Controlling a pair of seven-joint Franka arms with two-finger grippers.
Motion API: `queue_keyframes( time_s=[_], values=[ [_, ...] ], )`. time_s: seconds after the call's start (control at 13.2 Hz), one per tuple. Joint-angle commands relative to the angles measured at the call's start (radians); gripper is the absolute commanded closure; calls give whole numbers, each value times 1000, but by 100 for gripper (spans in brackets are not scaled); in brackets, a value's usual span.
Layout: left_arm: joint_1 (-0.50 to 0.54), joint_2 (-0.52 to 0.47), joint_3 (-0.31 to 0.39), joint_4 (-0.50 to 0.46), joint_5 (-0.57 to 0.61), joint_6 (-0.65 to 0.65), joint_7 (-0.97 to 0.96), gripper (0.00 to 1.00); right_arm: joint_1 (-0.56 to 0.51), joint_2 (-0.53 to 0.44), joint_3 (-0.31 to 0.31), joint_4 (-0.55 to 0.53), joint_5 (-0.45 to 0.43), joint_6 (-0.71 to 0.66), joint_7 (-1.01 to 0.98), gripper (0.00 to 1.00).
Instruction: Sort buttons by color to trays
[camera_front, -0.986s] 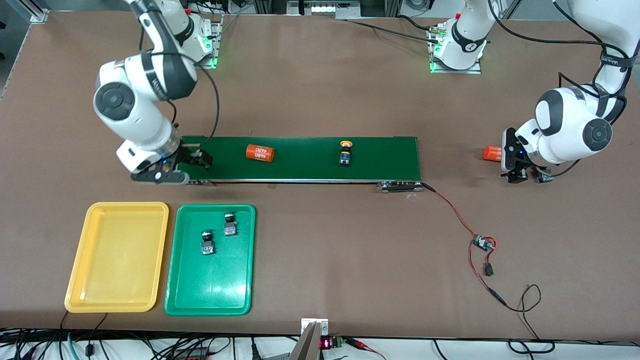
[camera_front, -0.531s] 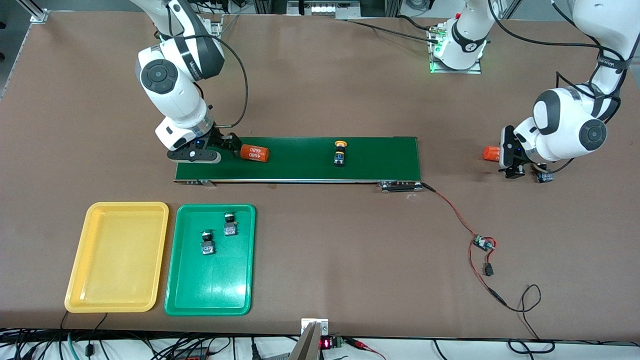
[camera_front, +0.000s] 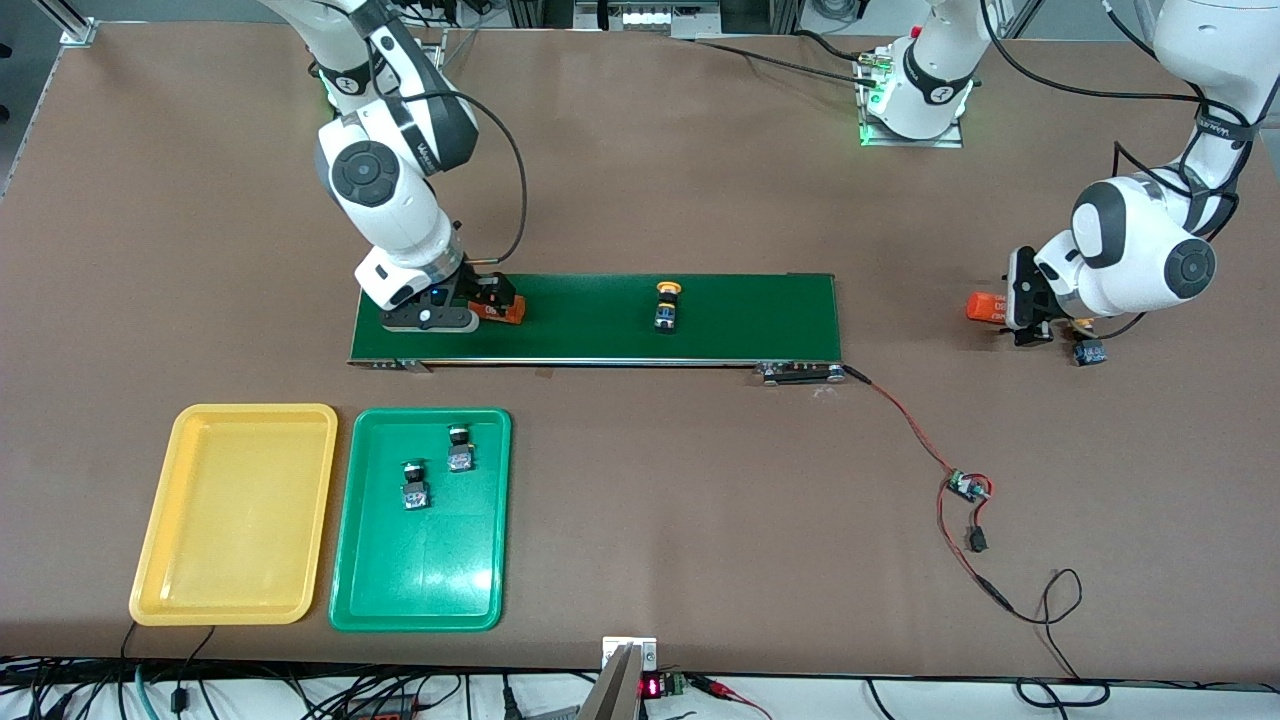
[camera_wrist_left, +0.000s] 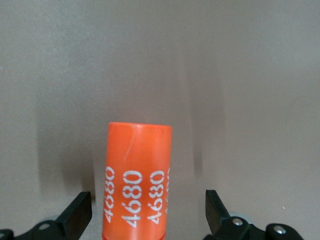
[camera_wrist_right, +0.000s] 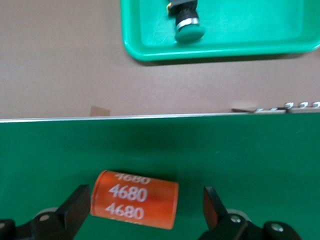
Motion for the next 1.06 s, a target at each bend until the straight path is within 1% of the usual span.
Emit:
queue_keyframes(
  time_s=[0.0,0.08,0.15,0.23,0.3,0.38,0.46,0.53,0.68,0.76,0.91,0.99],
  values=[
    [6,-17,-4,-16,28,13,38,14,27,30,2,33,9,6,27,0],
    [6,-18,-4,-14,28,13,57,44,32,33,2,35,7,6,28,0],
    [4,-23,-4,-14,28,15,60,63,35,33,2,35,6,6,28,0],
    [1,-29,-4,-11,28,15,60,79,40,33,2,35,4,6,28,0],
    [-3,-41,-5,-8,28,15,66,89,46,33,2,36,4,6,28,0],
    [-5,-59,-7,-7,28,10,66,97,50,35,2,41,4,6,29,0],
    [-22,-94,-10,-3,28,1,68,100,60,50,2,44,6,6,32,0],
    [-61,-130,-10,-3,25,-10,68,100,75,59,2,53,6,6,50,0],
    [-156,-196,-10,6,11,-62,63,100,133,101,0,82,-11,6,148,0],
    [-186,-207,-11,19,-5,-79,60,100,144,124,0,105,-22,6,176,0],
    [-250,-202,-12,65,-108,-142,59,100,153,165,0,157,-23,8,208,0],
    [-279,-198,-15,79,-139,-159,56,100,173,187,-1,186,-26,6,209,0]
  ],
)
